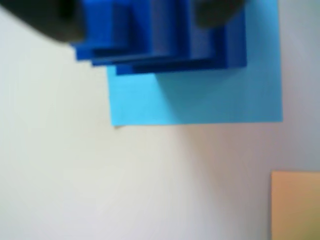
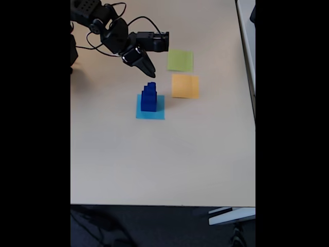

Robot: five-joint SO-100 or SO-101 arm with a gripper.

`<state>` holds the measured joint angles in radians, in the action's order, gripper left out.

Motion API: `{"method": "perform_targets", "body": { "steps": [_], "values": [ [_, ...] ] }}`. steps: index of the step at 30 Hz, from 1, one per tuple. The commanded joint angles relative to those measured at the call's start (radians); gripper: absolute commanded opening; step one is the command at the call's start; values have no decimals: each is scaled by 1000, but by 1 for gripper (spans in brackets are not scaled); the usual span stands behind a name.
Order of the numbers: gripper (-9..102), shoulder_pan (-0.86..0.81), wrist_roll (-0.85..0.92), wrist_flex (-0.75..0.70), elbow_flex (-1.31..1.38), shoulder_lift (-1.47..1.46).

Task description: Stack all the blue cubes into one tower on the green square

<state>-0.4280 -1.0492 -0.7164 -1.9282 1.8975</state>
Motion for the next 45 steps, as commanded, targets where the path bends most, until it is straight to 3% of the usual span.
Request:
{"method": "perform_targets", "body": {
  "steps": [1, 34, 45],
  "values": [
    [12, -15, 5, -18, 77, 3],
    [14, -49, -5, -69, 167, -129],
    [10, -54, -6, -72, 166, -137]
  ]
}}
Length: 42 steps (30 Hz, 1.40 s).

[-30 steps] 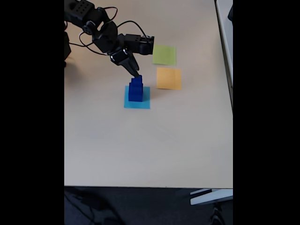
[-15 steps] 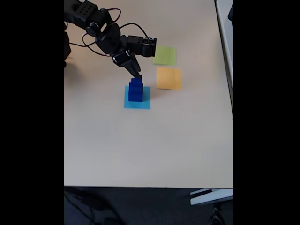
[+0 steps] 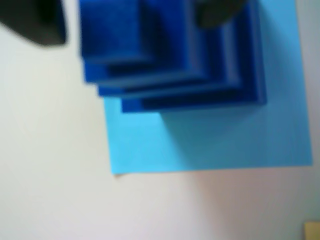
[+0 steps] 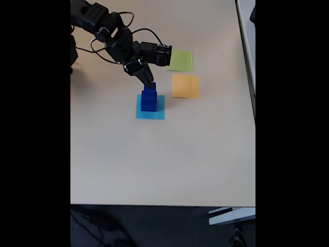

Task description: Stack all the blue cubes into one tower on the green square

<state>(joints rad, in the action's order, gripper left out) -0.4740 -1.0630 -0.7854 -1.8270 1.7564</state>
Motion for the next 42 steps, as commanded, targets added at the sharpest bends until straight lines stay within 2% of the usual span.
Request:
{"method": "perform_targets", "body": {
  "steps": [1, 6, 15, 20, 27, 34, 42],
  "values": [
    [9, -8, 8, -3, 64, 5],
    [0, -11, 5, -3, 63, 5],
    [0, -3, 29, -23, 103, 5],
    [0, 15, 49, -114, 227, -21],
    [0, 75, 38, -117, 330, -91],
    [0, 138, 41, -115, 557, -311],
    [0, 212, -69, -43, 759, -575]
  ]
}}
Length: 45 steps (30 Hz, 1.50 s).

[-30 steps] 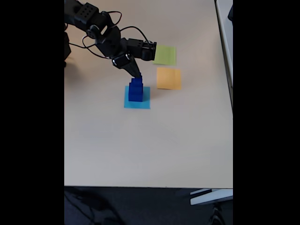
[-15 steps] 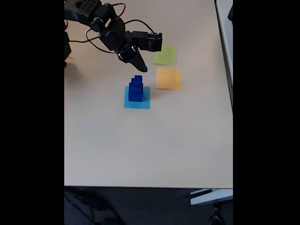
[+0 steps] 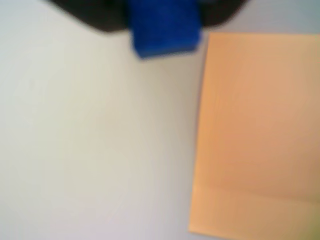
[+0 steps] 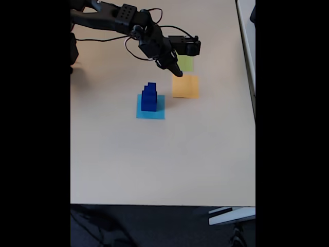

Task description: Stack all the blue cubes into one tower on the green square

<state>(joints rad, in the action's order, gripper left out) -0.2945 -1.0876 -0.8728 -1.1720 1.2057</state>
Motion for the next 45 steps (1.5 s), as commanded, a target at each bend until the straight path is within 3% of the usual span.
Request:
{"method": "perform_targets", "body": {
  "steps": [1, 9, 17, 26, 45],
  "values": [
    [0, 43, -61, 58, 120, -55],
    [0, 94, -215, 94, 288, -275],
    [0, 107, -330, 140, 175, -295],
    [0, 69, -275, 233, 97, -295],
    [0, 58, -356, 233, 52, -321]
  ]
}}
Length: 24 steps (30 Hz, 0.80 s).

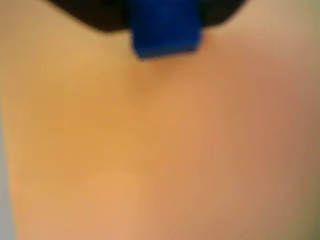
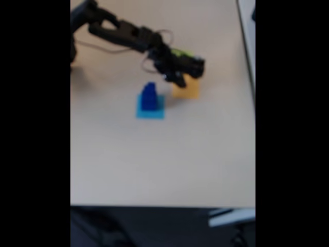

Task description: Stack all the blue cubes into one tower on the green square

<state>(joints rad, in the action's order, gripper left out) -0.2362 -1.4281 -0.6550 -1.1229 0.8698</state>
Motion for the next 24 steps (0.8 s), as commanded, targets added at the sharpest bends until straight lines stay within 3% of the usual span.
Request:
{"method": "perform_targets", "body": {
  "steps": [1, 10, 24],
  "values": [
    [0, 0, -17, 15, 2, 15],
    [2, 5, -48, 15, -6, 15],
    [19, 17, 15, 21, 44, 9]
  ]
}}
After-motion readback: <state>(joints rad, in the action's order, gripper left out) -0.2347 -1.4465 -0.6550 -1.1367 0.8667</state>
